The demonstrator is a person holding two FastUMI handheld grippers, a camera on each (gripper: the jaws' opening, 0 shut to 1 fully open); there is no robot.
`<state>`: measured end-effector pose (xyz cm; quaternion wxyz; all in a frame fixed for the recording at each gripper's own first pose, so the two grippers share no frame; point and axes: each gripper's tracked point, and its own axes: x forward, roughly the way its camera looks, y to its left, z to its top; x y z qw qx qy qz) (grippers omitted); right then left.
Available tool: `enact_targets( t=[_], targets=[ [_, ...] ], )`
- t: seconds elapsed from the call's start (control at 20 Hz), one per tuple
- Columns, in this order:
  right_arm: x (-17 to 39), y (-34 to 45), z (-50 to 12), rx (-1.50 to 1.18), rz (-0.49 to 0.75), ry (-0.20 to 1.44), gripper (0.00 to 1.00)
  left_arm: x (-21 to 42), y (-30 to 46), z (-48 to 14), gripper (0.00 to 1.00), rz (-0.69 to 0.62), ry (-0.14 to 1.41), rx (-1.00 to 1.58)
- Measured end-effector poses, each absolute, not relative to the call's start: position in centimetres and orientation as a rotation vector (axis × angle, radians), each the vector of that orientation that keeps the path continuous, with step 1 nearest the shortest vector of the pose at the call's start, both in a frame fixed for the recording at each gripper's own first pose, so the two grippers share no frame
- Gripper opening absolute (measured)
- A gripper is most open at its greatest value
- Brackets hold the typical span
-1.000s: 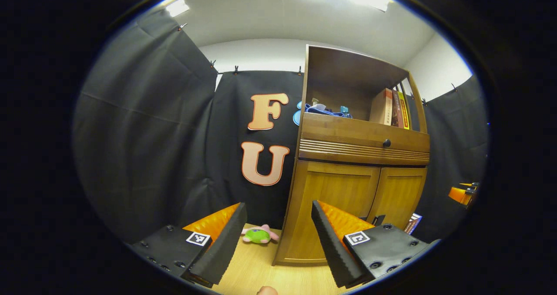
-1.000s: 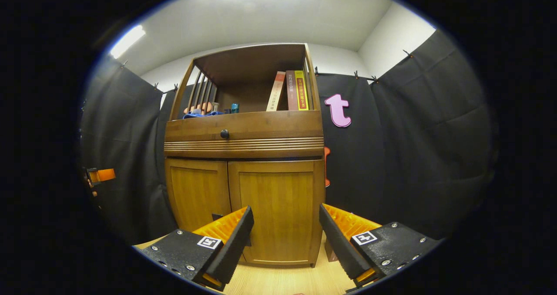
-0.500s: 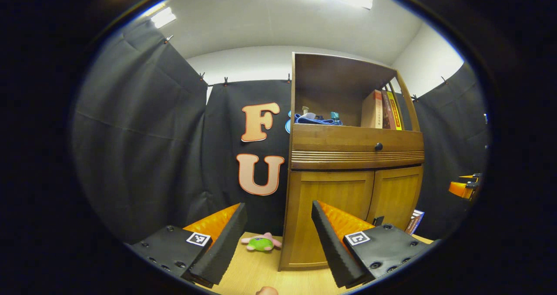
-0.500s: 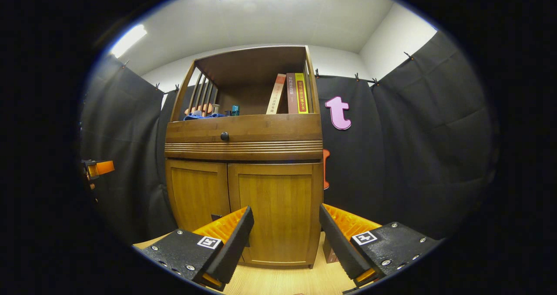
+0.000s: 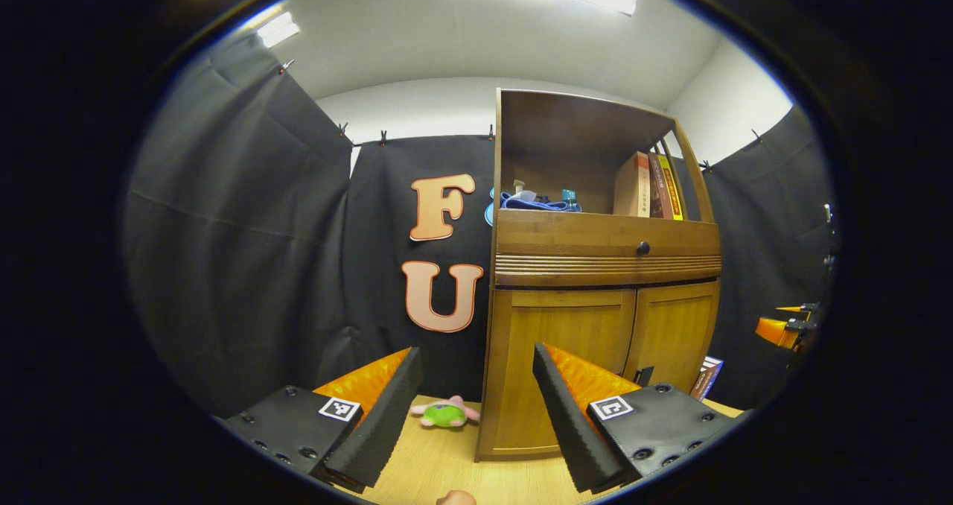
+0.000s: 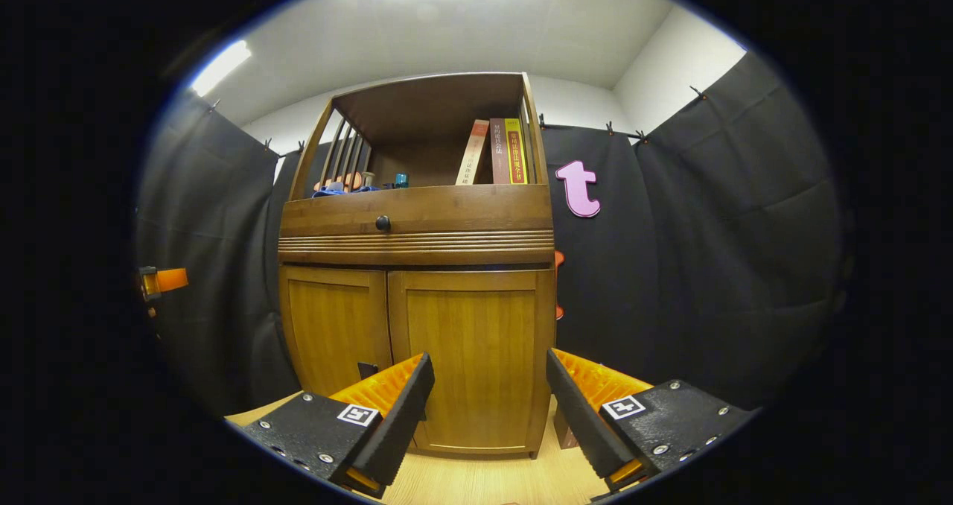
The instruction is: Open the right door of the double-door shoe cabinet with the right hand, and open the left door with the left hand.
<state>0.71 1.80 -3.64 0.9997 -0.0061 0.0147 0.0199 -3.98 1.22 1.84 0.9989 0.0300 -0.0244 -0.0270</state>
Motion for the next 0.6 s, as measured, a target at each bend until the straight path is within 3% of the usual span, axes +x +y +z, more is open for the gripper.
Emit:
enact_targets(
  t=[0.6],
  targets=[
    [6.8, 9.5, -13.9, 0.016, 0.139, 0.104, 0.94, -4.6, 2.8, 0.9, 0.95, -0.039, -0.036, 0.078]
  ],
)
